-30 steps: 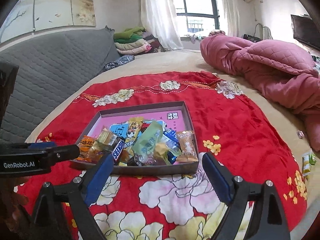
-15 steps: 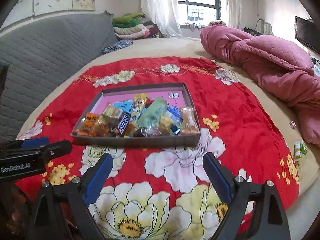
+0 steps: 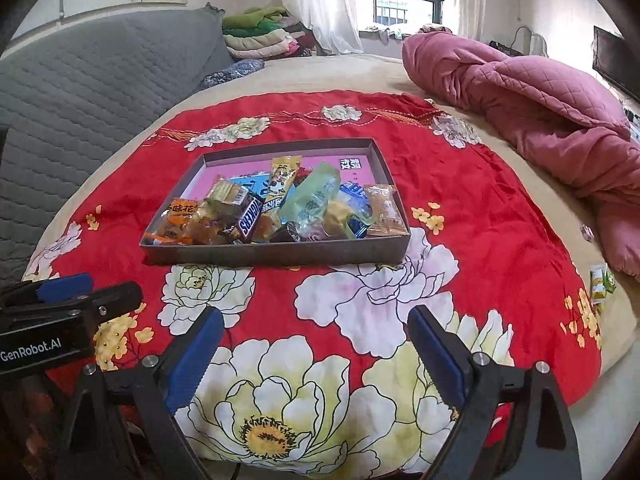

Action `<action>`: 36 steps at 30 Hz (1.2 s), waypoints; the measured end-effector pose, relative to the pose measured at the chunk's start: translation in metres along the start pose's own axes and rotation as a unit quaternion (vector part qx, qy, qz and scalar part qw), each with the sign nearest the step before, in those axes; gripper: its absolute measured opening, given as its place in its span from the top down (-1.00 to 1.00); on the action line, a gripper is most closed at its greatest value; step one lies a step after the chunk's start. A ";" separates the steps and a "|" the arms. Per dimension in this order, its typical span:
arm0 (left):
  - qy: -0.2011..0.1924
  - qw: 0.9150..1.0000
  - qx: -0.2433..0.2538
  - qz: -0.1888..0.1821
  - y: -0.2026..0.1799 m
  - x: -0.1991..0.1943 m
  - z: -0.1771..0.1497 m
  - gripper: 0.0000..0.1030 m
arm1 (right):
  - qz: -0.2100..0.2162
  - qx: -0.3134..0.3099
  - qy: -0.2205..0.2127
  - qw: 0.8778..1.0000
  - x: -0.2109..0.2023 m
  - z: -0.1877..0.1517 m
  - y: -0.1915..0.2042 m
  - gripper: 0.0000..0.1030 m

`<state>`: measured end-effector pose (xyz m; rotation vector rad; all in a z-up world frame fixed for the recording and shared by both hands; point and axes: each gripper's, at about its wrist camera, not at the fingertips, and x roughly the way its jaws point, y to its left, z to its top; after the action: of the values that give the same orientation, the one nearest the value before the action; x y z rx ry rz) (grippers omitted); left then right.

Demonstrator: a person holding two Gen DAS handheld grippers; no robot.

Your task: Organize snacks

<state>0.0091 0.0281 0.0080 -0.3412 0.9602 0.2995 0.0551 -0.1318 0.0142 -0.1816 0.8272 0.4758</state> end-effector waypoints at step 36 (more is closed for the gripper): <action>0.013 1.000 -0.010 0.024 0.005 0.011 -0.003 -0.49 | 0.005 0.010 0.004 1.000 0.006 0.000 -0.005 -0.83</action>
<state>0.0107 0.0329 -0.0032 -0.3413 0.9925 0.3491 0.0607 -0.1347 0.0096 -0.1610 0.8407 0.4771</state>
